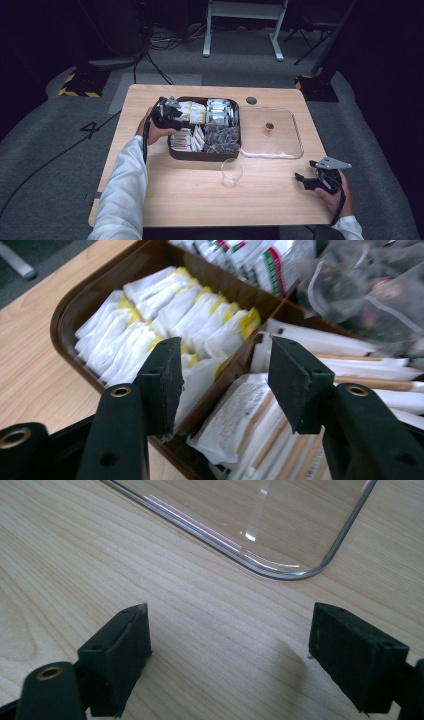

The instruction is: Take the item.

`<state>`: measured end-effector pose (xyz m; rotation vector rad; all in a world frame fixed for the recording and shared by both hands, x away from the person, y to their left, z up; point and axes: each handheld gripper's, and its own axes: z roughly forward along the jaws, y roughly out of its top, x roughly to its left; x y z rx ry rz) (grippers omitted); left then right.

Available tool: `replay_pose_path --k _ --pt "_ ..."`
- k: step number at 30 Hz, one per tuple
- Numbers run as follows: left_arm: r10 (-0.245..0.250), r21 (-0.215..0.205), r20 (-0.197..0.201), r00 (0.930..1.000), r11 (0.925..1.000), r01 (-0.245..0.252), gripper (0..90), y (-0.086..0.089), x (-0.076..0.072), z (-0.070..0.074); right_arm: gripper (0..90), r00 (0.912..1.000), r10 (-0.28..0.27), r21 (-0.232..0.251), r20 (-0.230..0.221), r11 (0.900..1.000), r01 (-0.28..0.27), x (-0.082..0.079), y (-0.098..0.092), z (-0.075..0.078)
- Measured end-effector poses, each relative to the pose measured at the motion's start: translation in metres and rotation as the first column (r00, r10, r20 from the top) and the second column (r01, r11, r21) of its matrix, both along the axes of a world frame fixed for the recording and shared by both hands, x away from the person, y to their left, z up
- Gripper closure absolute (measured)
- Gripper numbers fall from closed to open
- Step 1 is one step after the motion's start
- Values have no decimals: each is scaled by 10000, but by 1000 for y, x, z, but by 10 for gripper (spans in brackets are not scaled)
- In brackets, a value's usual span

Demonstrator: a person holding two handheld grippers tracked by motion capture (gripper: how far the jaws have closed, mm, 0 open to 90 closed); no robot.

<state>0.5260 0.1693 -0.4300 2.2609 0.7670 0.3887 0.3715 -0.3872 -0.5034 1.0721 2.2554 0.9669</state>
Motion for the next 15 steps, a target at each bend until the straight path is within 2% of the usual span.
replay_pose_path --k 2,5,6,9,10,12,14,15 --pt "13 -108 -103 9999 9999 -14 543 0 2 -3 172 10000 -4 -4 4 10000 4 0 0 0" --pt "-24 -2 -181 9998 10000 24 635 0 3 -5 173 10000 -9 -17 9 10000 9 0 0 0" --pt "69 146 -103 9999 9999 -67 635 0 4 -5 173 10000 -9 -17 9 10000 9 0 0 0" --pt "146 99 -46 9999 9998 -145 758 0 5 -7 173 10000 -6 -19 18 10000 6 0 0 0" --pt "127 109 -34 9999 9999 -126 832 0 4 -7 173 10000 -6 -19 20 10000 6 0 0 0" --pt "196 215 -20 9998 9996 -195 840 -1 4 -9 173 10000 -6 -18 18 10000 6 0 0 0" --pt "254 317 41 9997 9992 -255 885 -1 4 -10 173 10000 -6 -33 26 10000 6 0 0 0" --pt "252 281 167 9995 9993 -257 891 0 4 -10 173 10000 -5 -36 31 10000 5 0 0 0"
